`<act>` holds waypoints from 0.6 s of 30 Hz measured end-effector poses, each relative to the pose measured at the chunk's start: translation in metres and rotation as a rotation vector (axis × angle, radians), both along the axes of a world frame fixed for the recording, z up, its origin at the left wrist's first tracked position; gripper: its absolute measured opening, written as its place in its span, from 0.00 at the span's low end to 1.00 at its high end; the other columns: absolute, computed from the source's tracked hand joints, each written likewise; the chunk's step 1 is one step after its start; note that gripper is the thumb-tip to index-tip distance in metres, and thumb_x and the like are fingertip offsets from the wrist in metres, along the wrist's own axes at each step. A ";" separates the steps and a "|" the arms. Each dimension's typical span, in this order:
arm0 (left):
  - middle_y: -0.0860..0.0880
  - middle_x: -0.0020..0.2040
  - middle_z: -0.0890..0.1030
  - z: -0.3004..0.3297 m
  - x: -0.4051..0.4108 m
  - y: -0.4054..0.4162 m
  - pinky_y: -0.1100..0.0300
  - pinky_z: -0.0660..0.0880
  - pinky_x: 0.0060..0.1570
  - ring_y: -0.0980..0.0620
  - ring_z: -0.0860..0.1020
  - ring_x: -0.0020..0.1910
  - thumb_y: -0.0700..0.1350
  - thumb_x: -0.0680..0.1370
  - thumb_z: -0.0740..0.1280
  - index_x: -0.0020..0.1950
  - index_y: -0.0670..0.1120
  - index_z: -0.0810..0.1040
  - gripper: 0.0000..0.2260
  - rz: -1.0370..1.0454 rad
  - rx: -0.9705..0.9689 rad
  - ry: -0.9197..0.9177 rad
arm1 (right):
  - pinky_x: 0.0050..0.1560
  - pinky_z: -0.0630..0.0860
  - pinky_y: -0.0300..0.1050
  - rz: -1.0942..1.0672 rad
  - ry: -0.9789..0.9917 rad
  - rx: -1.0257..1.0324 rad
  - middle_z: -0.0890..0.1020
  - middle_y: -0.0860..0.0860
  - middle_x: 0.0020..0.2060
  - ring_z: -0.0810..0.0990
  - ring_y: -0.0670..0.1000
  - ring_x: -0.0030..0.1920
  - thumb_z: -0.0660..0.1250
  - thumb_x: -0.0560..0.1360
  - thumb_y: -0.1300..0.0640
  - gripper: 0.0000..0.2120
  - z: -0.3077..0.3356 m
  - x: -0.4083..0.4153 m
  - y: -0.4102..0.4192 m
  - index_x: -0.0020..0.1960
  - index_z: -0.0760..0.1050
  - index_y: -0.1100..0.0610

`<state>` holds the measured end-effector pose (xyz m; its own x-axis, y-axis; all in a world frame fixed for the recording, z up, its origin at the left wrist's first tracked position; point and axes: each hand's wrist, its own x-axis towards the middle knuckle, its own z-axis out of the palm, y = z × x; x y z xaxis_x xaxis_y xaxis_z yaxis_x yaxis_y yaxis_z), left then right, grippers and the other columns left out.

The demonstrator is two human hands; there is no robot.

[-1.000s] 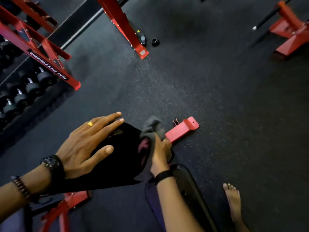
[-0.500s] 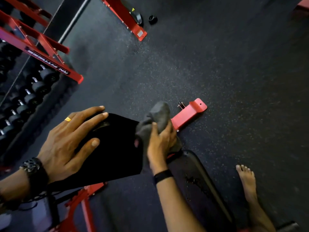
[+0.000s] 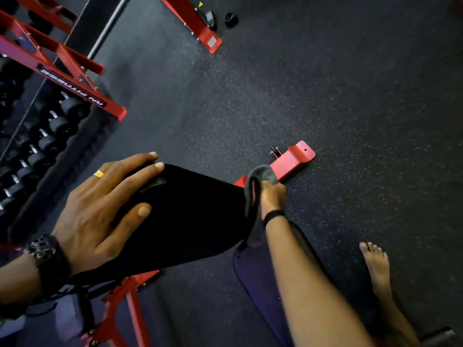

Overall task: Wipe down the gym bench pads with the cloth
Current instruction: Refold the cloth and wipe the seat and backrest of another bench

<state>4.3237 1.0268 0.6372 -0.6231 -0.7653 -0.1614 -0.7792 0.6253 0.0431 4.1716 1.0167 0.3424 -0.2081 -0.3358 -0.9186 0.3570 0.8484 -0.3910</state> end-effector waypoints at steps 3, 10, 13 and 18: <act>0.44 0.73 0.70 -0.001 0.002 -0.001 0.41 0.72 0.61 0.41 0.73 0.67 0.47 0.79 0.58 0.71 0.40 0.71 0.22 0.002 0.012 -0.001 | 0.61 0.72 0.55 0.073 -0.040 0.053 0.76 0.66 0.65 0.75 0.64 0.65 0.67 0.78 0.54 0.22 -0.037 -0.014 -0.005 0.66 0.73 0.67; 0.44 0.72 0.71 0.000 0.002 -0.002 0.41 0.72 0.61 0.41 0.73 0.67 0.46 0.78 0.59 0.71 0.39 0.71 0.22 -0.007 -0.012 0.020 | 0.58 0.76 0.53 0.151 0.145 -0.311 0.83 0.56 0.52 0.80 0.58 0.54 0.63 0.69 0.40 0.24 0.005 0.017 0.019 0.56 0.81 0.54; 0.45 0.72 0.70 -0.003 0.004 -0.001 0.41 0.72 0.61 0.42 0.73 0.67 0.46 0.79 0.59 0.71 0.40 0.71 0.22 -0.006 0.007 0.040 | 0.58 0.77 0.54 0.072 0.119 -0.130 0.82 0.59 0.55 0.81 0.59 0.55 0.69 0.72 0.43 0.22 -0.017 0.013 0.024 0.59 0.79 0.57; 0.47 0.73 0.70 -0.003 0.006 -0.003 0.42 0.73 0.60 0.44 0.74 0.67 0.49 0.80 0.58 0.73 0.43 0.70 0.22 -0.011 -0.009 0.025 | 0.54 0.80 0.53 -0.008 -0.049 -0.011 0.84 0.56 0.53 0.83 0.57 0.52 0.70 0.68 0.48 0.23 -0.044 0.000 0.013 0.59 0.80 0.58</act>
